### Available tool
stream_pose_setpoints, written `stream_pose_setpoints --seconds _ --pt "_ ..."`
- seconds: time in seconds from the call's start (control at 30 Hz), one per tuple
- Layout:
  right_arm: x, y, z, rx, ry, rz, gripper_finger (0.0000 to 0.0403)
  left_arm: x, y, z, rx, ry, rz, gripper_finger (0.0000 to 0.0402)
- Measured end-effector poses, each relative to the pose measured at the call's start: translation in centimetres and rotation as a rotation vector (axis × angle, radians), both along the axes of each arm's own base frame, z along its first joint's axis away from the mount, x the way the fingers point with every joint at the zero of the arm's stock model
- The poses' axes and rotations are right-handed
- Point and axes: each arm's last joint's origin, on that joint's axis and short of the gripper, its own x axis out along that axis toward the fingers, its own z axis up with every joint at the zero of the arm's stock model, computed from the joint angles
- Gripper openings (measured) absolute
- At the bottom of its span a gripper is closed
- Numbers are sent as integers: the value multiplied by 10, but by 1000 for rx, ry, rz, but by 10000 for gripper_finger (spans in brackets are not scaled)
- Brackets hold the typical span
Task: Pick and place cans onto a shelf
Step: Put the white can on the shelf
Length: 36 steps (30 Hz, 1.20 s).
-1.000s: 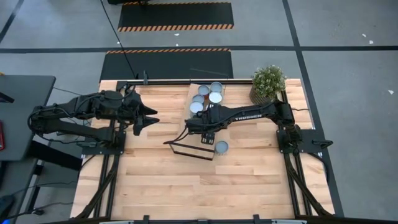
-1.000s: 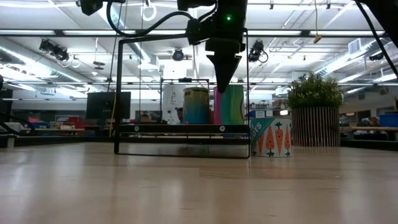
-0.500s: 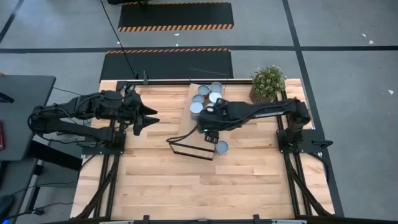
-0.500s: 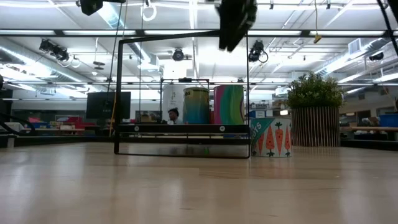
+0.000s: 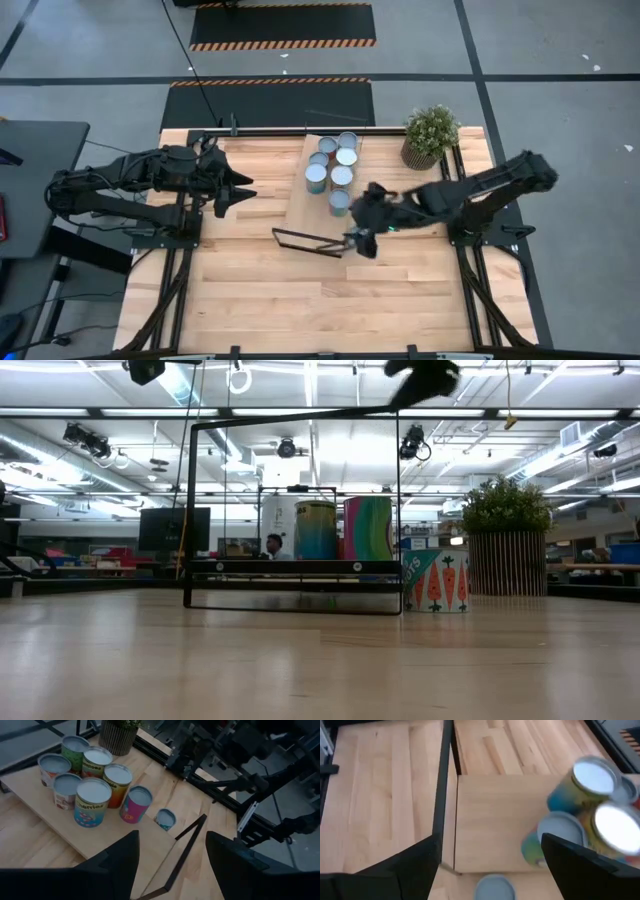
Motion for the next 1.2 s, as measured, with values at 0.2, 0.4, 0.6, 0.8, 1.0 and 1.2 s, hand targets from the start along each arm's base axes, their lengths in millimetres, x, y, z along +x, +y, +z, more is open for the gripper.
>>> stream_pose_setpoints --seconds 0.2,0.4,0.6,0.8,1.0,1.2 --pt "-40 4 -37 48 -59 -109 349 0 -1 0 -24 -1 -14 233" --pt "-61 1 -87 89 69 -65 349 0 -1 0 -23 -1 -14 233" --pt "-72 0 -135 195 205 -72 349 0 -1 0 -23 0 -13 233" --pt "-72 -5 -153 222 114 -86 376 0 -1 -1 -24 7 -13 233" --pt "-76 -12 -170 205 41 -95 394 0 -1 -1 -24 10 -13 233" --pt "-68 -11 -182 164 2 -79 397 0 -1 -1 -24 10 -13 233"
